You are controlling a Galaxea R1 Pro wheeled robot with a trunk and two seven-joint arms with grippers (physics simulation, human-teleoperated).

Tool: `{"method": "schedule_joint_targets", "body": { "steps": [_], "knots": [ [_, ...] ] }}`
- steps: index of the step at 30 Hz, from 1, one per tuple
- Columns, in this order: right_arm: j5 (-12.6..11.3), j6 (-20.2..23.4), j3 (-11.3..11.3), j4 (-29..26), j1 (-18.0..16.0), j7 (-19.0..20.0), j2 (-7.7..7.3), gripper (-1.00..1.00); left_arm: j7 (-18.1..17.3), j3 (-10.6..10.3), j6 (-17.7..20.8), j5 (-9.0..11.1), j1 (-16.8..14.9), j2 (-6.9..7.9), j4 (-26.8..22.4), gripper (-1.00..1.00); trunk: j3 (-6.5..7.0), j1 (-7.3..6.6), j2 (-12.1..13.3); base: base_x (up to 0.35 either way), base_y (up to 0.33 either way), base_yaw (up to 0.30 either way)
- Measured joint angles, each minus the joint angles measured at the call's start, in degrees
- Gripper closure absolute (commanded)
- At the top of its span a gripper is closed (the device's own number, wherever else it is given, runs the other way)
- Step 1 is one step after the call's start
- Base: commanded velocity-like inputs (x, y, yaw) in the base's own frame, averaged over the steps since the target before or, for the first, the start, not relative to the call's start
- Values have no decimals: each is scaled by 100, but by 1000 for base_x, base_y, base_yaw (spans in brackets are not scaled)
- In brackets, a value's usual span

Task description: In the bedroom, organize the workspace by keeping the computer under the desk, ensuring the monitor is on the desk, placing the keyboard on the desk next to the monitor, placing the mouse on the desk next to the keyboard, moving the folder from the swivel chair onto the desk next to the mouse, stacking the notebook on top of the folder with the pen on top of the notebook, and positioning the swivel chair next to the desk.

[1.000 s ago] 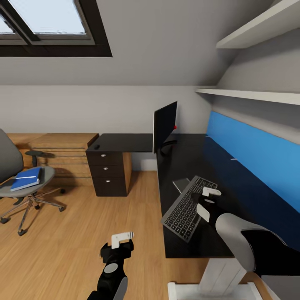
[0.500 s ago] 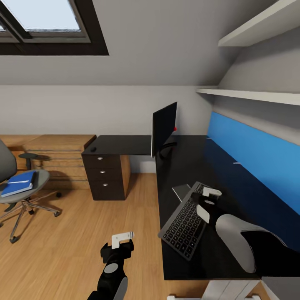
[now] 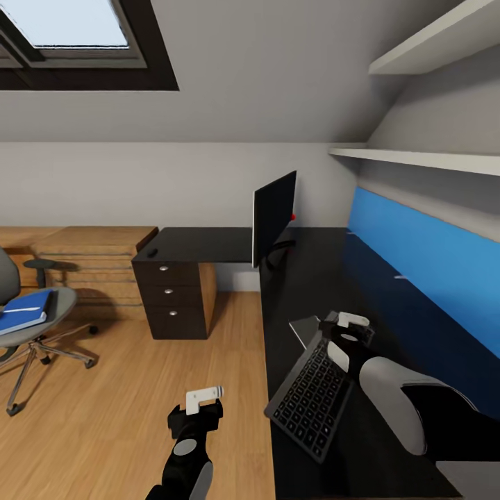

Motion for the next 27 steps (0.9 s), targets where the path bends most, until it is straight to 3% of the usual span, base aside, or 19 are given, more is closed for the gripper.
{"method": "schedule_joint_targets", "body": {
  "steps": [10,27],
  "knots": [
    [0,0,0,-1,0,-4,-2,-100,9,-6,-1,-7,0,0,-2,-100,0,0,0,205,0,0],
    [-8,8,0,6,0,-5,6,-100,17,-8,1,-7,0,-1,-1,-100,-50,2,0,14,0,70]
  ]
}}
